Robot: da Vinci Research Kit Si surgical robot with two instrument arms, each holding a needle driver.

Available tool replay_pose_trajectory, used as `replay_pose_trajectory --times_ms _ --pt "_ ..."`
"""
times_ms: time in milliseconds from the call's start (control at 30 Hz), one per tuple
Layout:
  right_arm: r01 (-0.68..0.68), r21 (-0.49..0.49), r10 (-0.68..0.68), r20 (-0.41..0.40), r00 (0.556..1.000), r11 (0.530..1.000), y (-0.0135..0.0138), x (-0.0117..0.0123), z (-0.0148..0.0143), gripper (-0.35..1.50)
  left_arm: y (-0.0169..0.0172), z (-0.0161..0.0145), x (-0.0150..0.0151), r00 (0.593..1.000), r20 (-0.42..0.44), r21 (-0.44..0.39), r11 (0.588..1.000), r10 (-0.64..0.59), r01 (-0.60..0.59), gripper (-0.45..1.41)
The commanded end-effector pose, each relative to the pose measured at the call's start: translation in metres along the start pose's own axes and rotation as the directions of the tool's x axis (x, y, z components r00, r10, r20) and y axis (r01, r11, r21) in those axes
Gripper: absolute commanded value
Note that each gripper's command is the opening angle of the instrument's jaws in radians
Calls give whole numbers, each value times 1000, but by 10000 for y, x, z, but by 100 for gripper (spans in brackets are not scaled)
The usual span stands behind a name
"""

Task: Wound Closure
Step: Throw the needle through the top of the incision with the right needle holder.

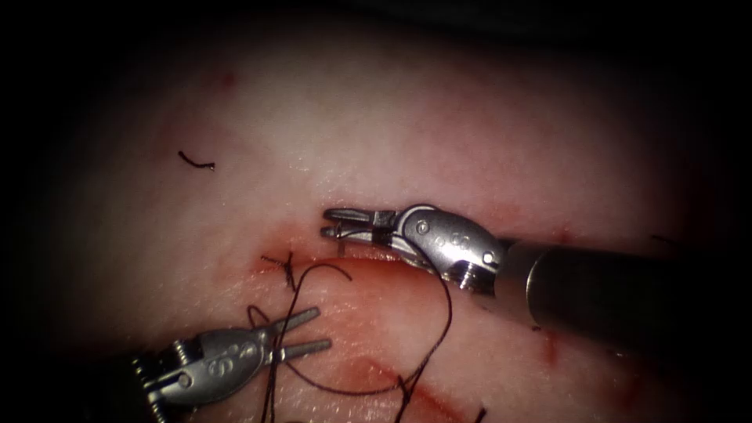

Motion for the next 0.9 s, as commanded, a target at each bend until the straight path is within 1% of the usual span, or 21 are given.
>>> replay_pose_trajectory --times_ms 33,133,167,267,533,700,800,900 --pt "1 2 -1 -2 1000 1000 1 -3 10 -35 -6 18 -5 1000 -3 2 1000 0 0 -8" --pt "0 3 0 -2 1000 1000 2 -2 10 -35 -12 32 -14 1000 -5 10 1000 6 -6 -8" --pt "-1 3 1 -2 1000 1000 2 -2 10 -35 -14 39 -22 1000 -12 14 1000 11 -11 -8" --pt "-1 6 1 -3 1000 1000 2 -2 10 -35 -14 46 -34 1000 -3 6 1000 0 0 -8" --pt "-35 8 35 -2 999 999 4 3 12 -35 -4 49 -58 998 55 -38 999 -15 17 -8" --pt "-92 23 92 1 996 995 5 6 15 -35 4 49 -75 995 98 -59 998 -27 32 -8" --pt "-151 33 151 2 989 988 9 12 16 -35 7 55 -100 990 133 -78 995 -43 54 -5" --pt "-183 34 183 2 983 983 11 15 17 -35 10 59 -116 986 158 -93 993 -53 68 -5"
